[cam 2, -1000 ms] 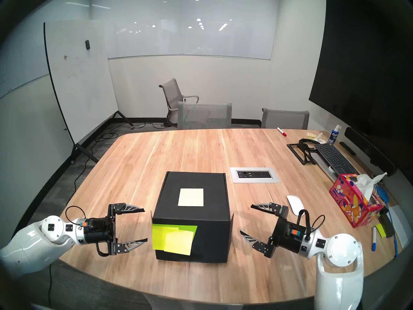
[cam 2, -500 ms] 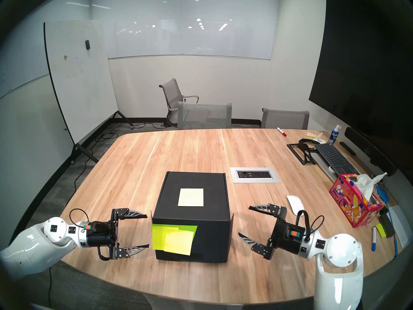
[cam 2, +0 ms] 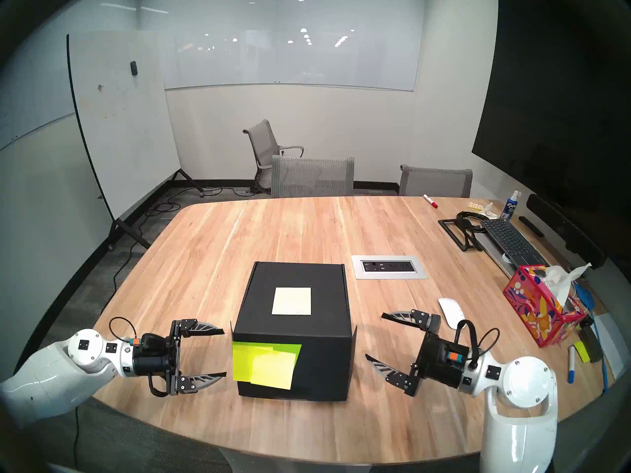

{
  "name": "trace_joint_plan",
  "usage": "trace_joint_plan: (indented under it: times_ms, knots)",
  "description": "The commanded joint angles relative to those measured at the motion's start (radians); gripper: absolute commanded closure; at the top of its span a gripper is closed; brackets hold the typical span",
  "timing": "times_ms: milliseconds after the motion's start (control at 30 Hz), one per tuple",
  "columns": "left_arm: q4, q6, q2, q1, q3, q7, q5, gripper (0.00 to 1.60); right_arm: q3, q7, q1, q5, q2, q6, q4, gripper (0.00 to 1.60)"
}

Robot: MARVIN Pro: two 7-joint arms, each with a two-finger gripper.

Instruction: Open the box and place the mouse inside

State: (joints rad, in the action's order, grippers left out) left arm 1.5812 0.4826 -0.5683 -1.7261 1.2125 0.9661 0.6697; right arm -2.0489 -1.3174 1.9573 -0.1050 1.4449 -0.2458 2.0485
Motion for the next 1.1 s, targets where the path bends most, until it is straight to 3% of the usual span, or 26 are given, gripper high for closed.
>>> trace_joint_plan:
  times_ms: [0,333,600,833,1067]
  knots:
    - [-0.020,-0.049,-0.037,0.048,-0.011,0.013,0.039,0.00,0.009,0.000,-0.010,0.015,0.008,-0.002,0.011,0.00]
    - [-0.054,-0.114,-0.063,0.096,-0.033,0.074,0.097,0.00,0.014,0.002,-0.019,0.006,0.013,-0.028,-0.025,0.00]
    - [-0.064,-0.130,-0.066,0.106,-0.040,0.123,0.123,0.00,0.011,0.002,-0.021,0.008,0.015,-0.032,-0.030,0.00]
    - [-0.069,-0.155,-0.063,0.121,-0.050,0.224,0.173,0.00,0.012,0.008,-0.021,0.002,0.019,-0.051,-0.050,0.00]
    - [-0.066,-0.167,-0.064,0.116,-0.050,0.250,0.181,0.00,0.006,0.001,-0.023,0.011,0.017,-0.030,-0.029,0.00]
